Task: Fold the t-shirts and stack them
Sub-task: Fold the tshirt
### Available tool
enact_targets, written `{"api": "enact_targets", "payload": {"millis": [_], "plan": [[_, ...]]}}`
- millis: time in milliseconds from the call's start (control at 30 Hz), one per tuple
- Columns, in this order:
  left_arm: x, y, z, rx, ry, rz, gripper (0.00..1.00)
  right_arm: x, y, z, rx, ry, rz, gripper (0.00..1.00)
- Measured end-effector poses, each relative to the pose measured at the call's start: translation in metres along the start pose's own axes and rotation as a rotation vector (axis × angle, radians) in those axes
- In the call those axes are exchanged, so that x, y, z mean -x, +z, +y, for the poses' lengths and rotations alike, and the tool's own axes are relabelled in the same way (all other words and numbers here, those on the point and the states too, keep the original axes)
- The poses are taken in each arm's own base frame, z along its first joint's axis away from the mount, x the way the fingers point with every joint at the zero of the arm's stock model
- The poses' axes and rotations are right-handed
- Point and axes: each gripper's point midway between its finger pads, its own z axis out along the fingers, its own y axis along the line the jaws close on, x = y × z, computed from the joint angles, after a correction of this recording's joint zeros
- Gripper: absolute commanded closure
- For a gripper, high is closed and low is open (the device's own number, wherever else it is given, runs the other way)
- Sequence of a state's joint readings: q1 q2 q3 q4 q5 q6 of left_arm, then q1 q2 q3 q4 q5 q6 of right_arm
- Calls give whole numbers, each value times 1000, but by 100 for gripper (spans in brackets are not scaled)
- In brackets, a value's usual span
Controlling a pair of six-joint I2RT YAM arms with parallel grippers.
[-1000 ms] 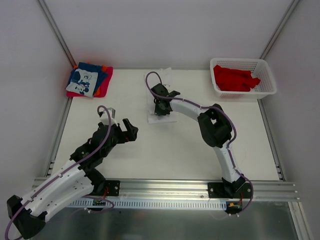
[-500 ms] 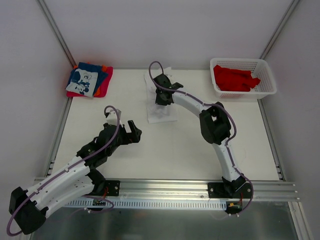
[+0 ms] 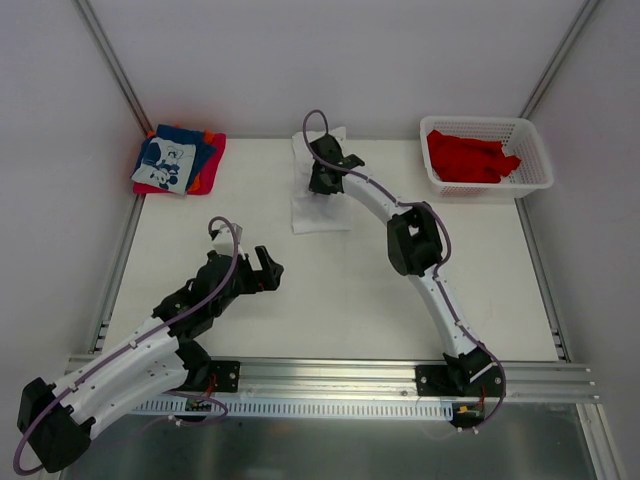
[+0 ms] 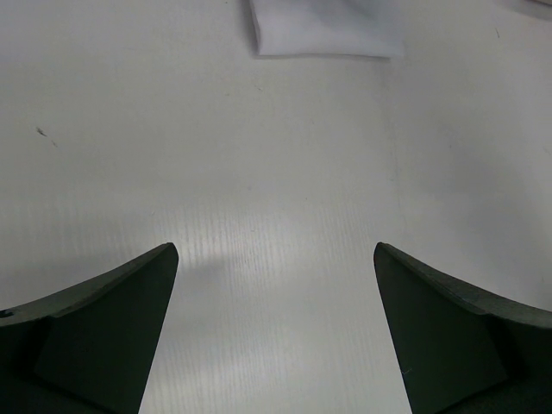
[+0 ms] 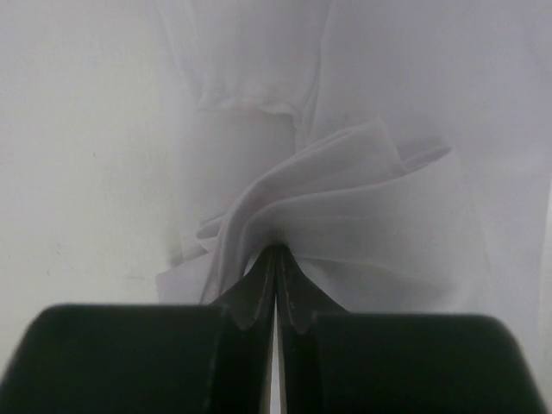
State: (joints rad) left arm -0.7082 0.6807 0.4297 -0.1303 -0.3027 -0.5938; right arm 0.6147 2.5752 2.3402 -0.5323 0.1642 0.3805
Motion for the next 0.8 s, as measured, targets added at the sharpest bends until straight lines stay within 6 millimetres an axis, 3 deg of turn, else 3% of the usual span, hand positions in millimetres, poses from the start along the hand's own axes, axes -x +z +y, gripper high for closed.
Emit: {"api": "enact_targets", "payload": {"millis": [33,133,267,567,700,800], "plan": [[-1,-1,0,-8,-1,-1,1,6,1,-3,2,9,-9,96],[-2,-4,-1,-21,-4,-6,1,22,5,-15,1,42,-33,74],[-3,-4,-1,-22,-5,-5,1,38,9,-33,-10,72,-56,53],[-17,0,2,-6,-4,35,1,45,11,-42,-19,61,-76,44],[-17,1,3,-4,-3,35,1,46,7,-42,-15,47,-74,36],[-18,1,2,-2,3,39,1,49,-8,-42,-17,21,-71,23]]}}
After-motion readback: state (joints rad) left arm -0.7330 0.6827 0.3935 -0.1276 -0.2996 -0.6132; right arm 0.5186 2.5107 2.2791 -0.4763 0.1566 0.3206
